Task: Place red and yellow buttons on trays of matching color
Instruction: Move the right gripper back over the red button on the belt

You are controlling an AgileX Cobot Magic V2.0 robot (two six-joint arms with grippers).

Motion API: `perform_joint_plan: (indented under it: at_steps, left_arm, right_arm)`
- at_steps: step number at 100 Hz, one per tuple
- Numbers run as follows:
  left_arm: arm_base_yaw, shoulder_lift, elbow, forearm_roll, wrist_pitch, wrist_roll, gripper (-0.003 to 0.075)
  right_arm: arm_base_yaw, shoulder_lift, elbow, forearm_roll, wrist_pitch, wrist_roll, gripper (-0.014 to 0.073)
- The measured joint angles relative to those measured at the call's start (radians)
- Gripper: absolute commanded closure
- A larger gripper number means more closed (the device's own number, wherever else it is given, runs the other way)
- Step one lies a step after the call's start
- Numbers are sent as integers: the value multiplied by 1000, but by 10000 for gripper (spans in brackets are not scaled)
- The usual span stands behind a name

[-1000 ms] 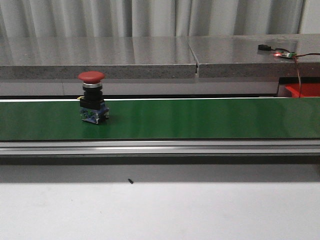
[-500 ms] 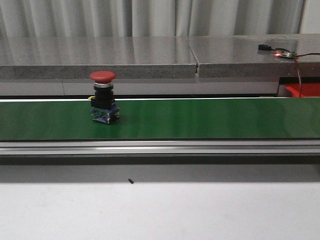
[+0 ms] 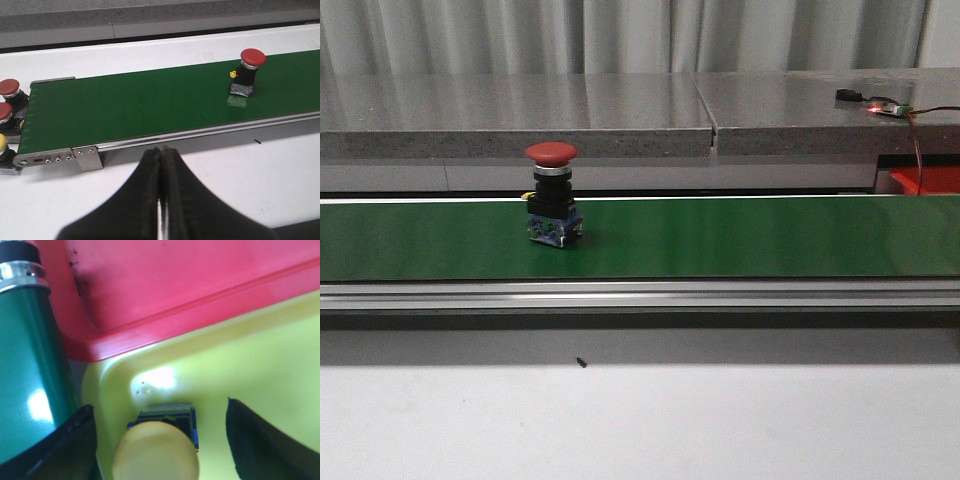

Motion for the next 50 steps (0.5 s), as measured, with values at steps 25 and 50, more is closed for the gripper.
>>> perform_joint_plan:
  at_steps: [25, 50]
  left_arm:
    - [0, 0, 0, 0, 0, 0, 739]
    - [0, 0, 0, 0, 0, 0, 739]
  right_arm:
    - [9, -108, 0, 0, 3, 2, 44]
    - [97, -237, 0, 0, 48, 0, 44]
